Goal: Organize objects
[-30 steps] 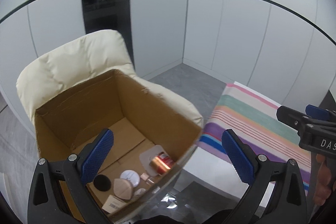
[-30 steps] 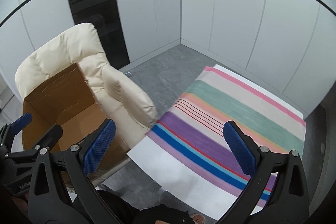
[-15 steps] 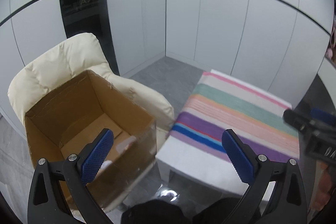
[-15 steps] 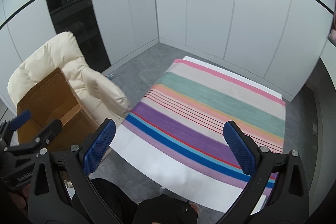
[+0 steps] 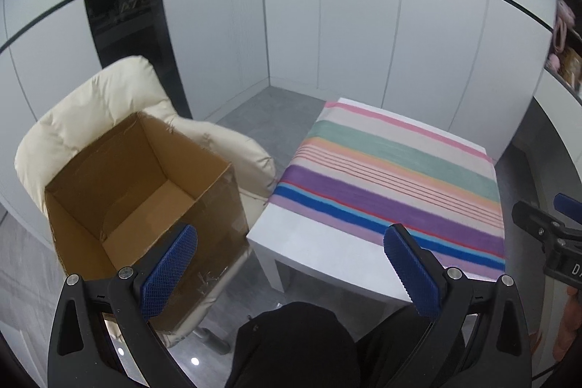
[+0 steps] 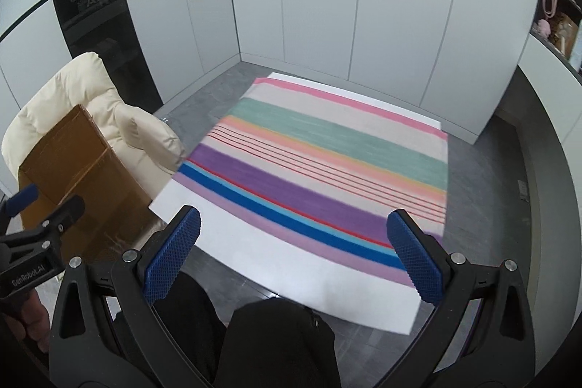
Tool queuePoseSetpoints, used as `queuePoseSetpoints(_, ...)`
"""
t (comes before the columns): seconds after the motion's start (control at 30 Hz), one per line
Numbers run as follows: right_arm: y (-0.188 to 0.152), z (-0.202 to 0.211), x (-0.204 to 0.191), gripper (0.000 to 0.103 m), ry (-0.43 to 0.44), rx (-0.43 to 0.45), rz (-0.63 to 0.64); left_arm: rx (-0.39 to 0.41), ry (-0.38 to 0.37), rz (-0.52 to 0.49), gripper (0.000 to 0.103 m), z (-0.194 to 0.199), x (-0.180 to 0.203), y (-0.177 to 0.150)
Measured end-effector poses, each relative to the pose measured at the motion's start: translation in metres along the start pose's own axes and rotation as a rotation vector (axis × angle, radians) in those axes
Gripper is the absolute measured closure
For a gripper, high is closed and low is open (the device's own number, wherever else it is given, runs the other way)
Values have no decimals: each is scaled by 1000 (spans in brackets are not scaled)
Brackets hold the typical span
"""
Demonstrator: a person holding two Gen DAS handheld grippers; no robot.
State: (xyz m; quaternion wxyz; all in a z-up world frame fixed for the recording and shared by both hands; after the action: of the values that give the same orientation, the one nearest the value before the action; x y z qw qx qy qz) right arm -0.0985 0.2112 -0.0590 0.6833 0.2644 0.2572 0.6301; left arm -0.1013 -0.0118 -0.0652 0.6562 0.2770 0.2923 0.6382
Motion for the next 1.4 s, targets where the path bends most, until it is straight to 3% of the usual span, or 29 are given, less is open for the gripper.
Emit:
queuePoseSetpoints(0.23,-26,21,8,0,-2,-11,8,29,-25,-55,0,20,26,-5)
queuePoseSetpoints(0.77,-55,33,17,0,-4,-55,-2,-93,13,-90,0,23,49,-52)
queuePoseSetpoints(0.97,-59,25,19,0,-8,-77,0,-89,16,-45,0,23,40,-51)
queuePoseSetpoints(1.4,-62,23,12,0,-4,-77,17,-87,-19,-71,0,25,49,-52)
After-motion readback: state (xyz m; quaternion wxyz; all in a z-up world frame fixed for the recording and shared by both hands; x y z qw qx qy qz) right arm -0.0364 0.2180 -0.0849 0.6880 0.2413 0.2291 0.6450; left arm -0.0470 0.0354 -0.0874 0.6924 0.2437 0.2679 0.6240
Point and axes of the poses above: each gripper's, at about its wrist camera, not at the fingertips, and z roughly against the way its jaws point, x to its right, y to its top, the point moved 10 cm from there along -z, roughly the way its jaws point, and after that the axes turned 3 degrees about x, right-handed, at the moved point
